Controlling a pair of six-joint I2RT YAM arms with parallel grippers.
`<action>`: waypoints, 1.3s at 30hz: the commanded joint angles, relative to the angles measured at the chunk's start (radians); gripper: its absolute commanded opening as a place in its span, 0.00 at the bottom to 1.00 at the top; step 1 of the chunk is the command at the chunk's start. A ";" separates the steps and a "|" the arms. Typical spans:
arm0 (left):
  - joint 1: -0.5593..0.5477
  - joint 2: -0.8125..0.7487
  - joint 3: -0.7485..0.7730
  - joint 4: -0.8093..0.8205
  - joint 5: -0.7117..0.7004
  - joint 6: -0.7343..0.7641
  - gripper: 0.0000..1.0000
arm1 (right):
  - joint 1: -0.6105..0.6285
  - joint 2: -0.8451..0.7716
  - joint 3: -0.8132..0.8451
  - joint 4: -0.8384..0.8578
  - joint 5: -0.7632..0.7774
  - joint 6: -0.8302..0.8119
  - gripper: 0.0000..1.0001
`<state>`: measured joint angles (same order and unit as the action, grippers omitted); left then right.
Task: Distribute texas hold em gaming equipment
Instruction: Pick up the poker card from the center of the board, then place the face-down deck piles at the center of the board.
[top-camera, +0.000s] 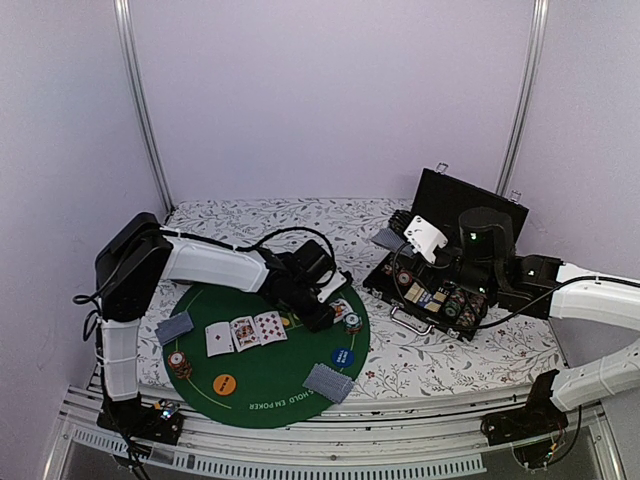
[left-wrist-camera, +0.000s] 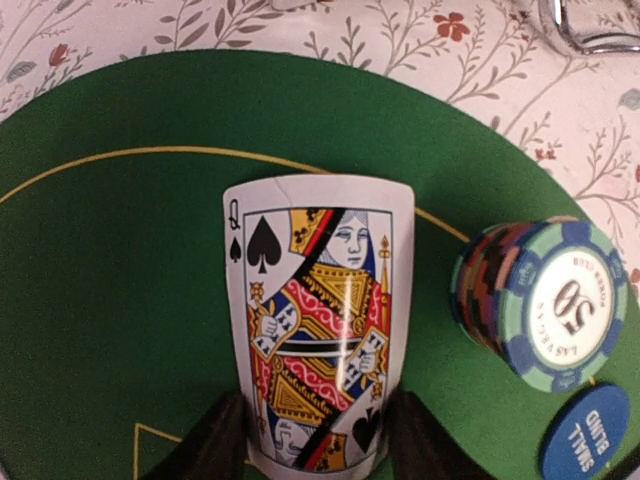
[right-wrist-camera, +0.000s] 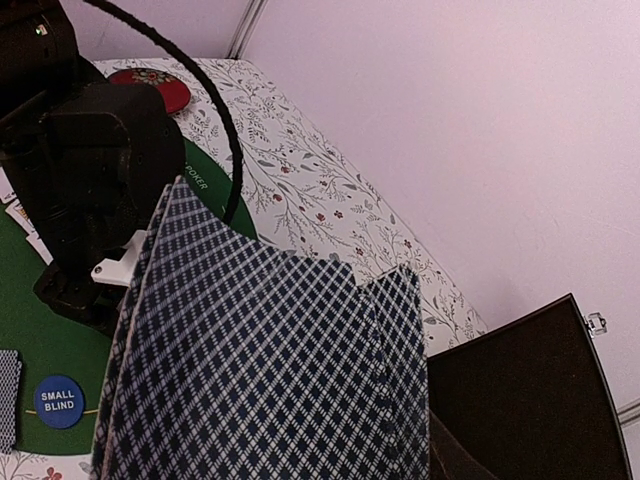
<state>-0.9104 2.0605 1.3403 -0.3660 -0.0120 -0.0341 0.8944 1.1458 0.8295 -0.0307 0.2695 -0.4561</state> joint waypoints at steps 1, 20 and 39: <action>0.004 0.038 -0.015 -0.043 -0.009 0.005 0.44 | -0.006 -0.023 -0.007 0.016 -0.009 0.011 0.45; 0.102 -0.351 -0.215 -0.005 0.042 -0.198 0.25 | -0.006 -0.032 -0.002 -0.008 -0.070 0.028 0.45; 0.116 -0.840 -0.391 -0.034 -0.144 -0.354 0.28 | 0.177 0.088 -0.100 0.182 -0.231 0.099 0.45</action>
<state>-0.8017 1.2713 0.9825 -0.3611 -0.1097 -0.3443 1.0195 1.1763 0.7628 0.0280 0.0967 -0.3992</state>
